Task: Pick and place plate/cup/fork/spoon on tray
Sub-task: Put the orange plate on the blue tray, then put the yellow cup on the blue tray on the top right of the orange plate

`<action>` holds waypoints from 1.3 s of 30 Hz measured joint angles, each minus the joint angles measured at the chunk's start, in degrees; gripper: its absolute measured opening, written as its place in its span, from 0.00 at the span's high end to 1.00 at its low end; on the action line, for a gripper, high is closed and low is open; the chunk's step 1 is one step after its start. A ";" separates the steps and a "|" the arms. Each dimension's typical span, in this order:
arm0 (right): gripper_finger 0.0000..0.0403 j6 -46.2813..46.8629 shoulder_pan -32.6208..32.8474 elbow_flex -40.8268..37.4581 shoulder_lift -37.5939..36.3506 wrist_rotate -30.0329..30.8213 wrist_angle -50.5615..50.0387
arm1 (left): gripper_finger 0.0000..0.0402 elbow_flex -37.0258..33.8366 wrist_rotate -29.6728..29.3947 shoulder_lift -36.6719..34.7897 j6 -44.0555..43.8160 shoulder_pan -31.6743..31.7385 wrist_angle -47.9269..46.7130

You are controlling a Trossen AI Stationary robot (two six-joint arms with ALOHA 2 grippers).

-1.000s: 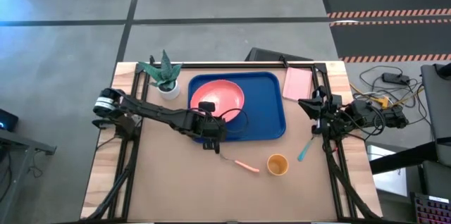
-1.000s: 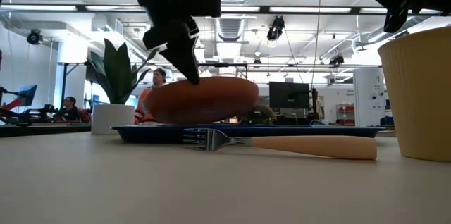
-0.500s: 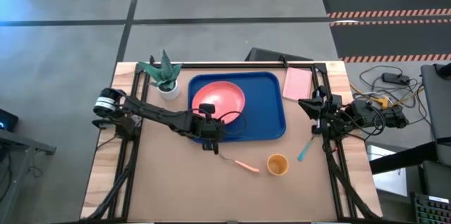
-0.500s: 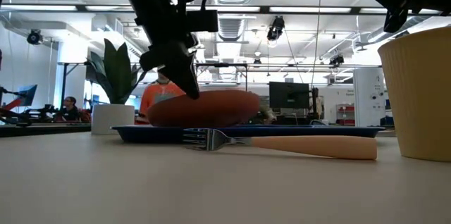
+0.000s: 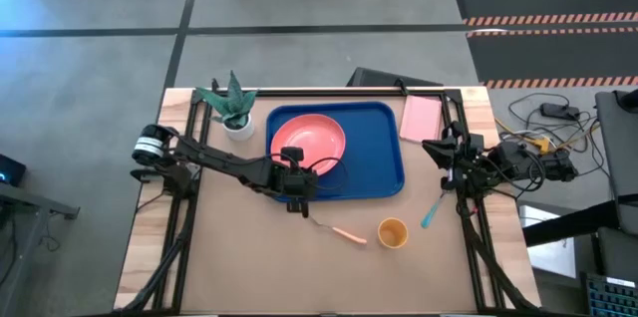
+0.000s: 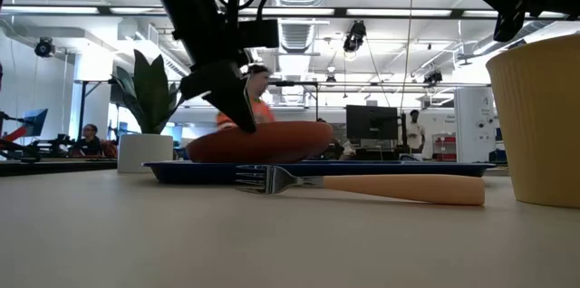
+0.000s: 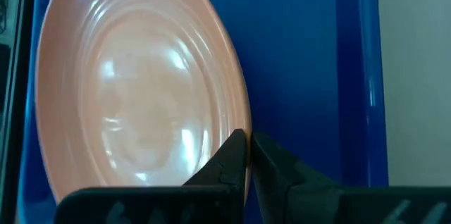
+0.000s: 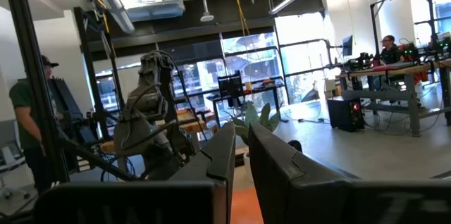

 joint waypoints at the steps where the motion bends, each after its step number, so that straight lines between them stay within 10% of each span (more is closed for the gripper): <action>1: 0.92 0.00 0.00 0.00 0.00 0.02 0.00 | 1.00 -0.78 -0.02 0.00 -0.01 0.06 1.43; 19: 0.92 0.05 0.00 0.00 0.00 0.03 0.15 | 0.99 -6.86 -0.18 0.00 -1.19 0.12 7.14; 39: 0.92 3.20 0.00 0.02 0.00 -0.30 0.12 | 0.72 -4.69 2.59 -7.71 -1.77 -2.45 6.52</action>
